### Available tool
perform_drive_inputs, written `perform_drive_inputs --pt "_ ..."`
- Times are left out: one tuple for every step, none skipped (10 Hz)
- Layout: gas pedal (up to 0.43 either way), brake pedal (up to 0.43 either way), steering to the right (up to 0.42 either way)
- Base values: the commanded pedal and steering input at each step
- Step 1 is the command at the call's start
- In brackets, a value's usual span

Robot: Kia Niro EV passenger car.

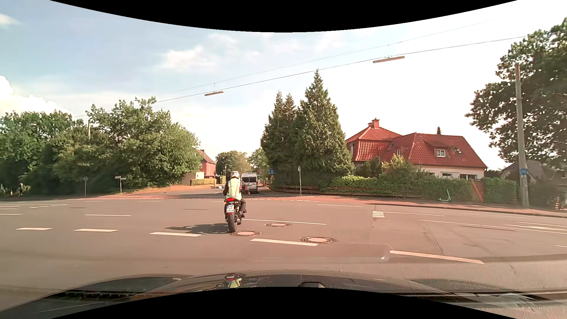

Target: Follow the waypoints while adhering to traffic rules and regulations

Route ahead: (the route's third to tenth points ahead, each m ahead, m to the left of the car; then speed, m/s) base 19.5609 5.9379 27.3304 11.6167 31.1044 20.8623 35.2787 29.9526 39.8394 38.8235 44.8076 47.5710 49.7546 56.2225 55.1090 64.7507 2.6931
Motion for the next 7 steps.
perform_drive_inputs --pt "0.000 0.000 -0.006" --pt "0.008 0.000 -0.008" --pt "0.039 0.000 -0.008" --pt "0.087 0.000 -0.008" --pt "0.110 0.000 -0.008" --pt "0.150 0.000 -0.009" --pt "0.150 0.000 -0.014"
